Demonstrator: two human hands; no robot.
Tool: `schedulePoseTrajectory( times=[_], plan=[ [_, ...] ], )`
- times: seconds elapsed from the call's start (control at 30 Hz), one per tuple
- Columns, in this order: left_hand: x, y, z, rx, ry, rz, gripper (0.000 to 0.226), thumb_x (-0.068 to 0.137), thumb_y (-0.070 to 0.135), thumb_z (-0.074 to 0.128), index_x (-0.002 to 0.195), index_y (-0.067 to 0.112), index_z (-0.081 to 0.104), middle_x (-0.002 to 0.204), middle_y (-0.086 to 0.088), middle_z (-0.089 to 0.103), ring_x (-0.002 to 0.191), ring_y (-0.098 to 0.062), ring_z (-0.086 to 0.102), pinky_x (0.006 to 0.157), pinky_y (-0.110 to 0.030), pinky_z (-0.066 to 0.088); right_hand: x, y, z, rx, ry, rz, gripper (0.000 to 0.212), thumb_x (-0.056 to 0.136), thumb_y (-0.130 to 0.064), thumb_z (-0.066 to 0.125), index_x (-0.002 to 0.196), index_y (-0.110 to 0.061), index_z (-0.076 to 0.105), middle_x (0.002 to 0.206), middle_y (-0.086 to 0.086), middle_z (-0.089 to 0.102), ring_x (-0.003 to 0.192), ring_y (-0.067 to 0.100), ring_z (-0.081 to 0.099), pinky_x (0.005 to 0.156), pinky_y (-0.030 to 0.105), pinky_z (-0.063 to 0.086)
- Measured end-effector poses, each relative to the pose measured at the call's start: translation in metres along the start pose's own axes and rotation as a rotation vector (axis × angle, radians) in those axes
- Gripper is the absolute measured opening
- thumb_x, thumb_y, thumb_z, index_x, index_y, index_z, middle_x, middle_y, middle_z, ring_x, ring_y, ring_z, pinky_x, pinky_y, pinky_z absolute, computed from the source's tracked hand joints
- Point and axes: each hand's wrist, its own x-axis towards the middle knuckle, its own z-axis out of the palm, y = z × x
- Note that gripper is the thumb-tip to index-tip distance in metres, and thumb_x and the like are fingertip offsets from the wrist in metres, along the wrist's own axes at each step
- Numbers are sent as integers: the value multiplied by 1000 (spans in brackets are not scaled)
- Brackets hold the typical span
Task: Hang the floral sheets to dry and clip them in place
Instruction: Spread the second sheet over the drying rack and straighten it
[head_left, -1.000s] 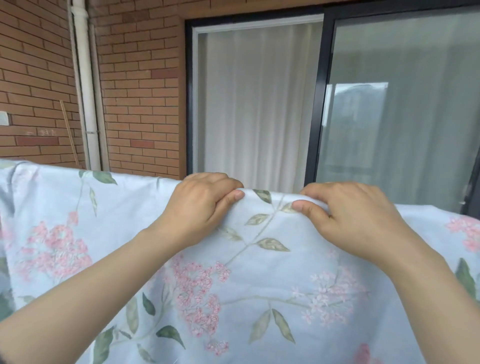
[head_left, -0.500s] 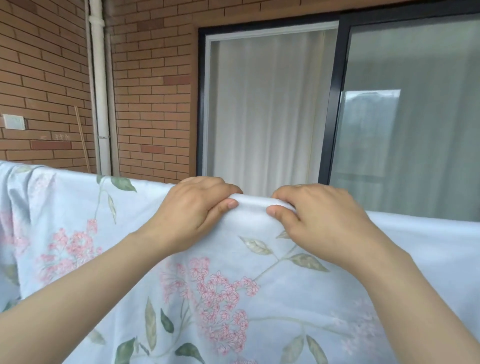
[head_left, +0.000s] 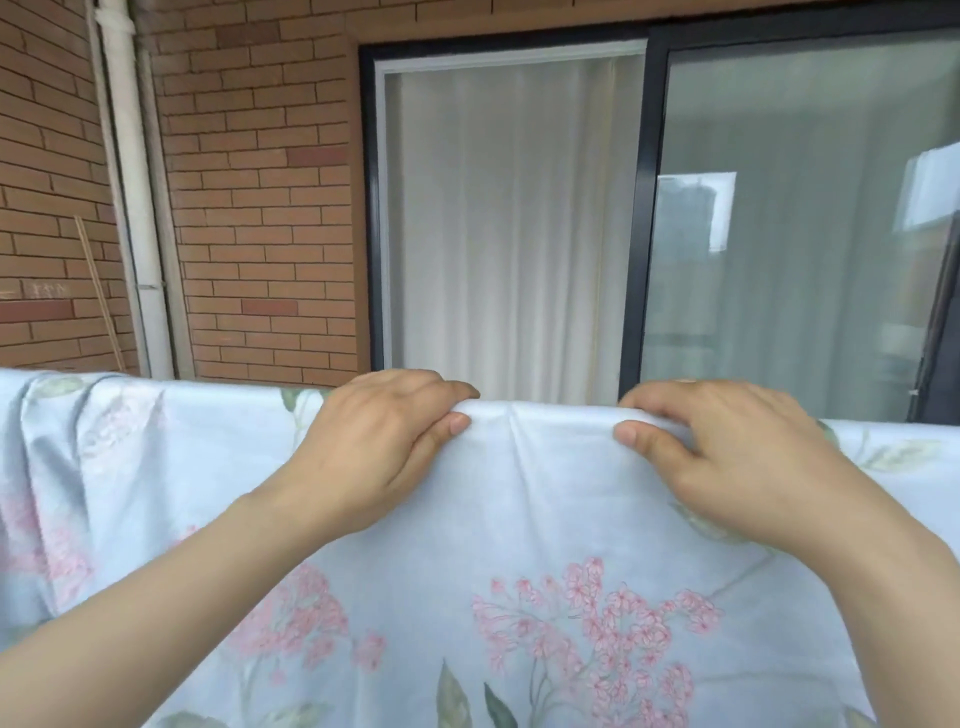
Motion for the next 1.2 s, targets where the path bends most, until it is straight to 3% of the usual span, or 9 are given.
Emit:
schedulePoseTrajectory(
  times=[0.2,0.43,0.57,0.67,0.83,0.93,1.07,1.2],
  plan=[
    [-8,-17,-7,-20,3,21,38,98,39,29,106,24,62,85,11,60,80,-18,59,67,-28,39,19,-51,11,125,-16,-27,23,92,-42,42,95,-29,60,93,-10,66,90,15,58,78,36,48],
    [-5,-20,-12,-172,31,18,37,95,41,37,109,28,69,81,22,54,81,-9,60,64,-25,44,21,-55,19,51,26,-60,28,96,-48,36,98,-30,57,93,-11,62,91,15,57,71,33,40],
    [-1,-23,-11,-245,72,10,37,94,38,40,100,24,73,88,21,64,85,-3,61,66,-20,45,22,-55,19,56,37,-61,27,96,-49,36,99,-32,57,93,-13,62,92,14,58,70,32,38],
    [-6,-30,-10,-191,109,28,35,95,38,41,94,23,72,85,16,67,79,-6,61,64,-23,46,21,-54,19,54,33,-70,28,96,-50,36,97,-32,57,84,-15,55,89,13,57,68,32,36],
    [-26,-55,-14,68,93,-3,41,100,49,20,87,26,52,74,11,56,66,-22,58,59,-25,33,21,-50,22,24,55,-90,34,95,-52,31,92,-29,56,85,-12,59,83,14,56,67,32,40],
    [-25,-57,-13,84,90,-2,44,100,47,20,86,22,54,75,6,59,65,-24,58,61,-25,32,25,-52,23,6,37,-78,34,95,-52,30,91,-30,56,83,-12,58,80,14,53,65,32,38],
    [-22,-57,-11,78,82,17,53,100,48,17,87,21,60,78,7,64,67,-22,60,61,-24,34,30,-61,18,71,-19,-39,34,90,-56,38,97,-31,60,93,-12,65,91,13,59,75,33,46],
    [-19,-54,-12,74,66,36,52,99,48,18,89,22,62,79,7,65,67,-22,61,56,-26,37,39,-92,24,150,-6,-113,33,94,-51,34,97,-29,58,91,-12,61,91,13,56,77,36,46]
  ],
)
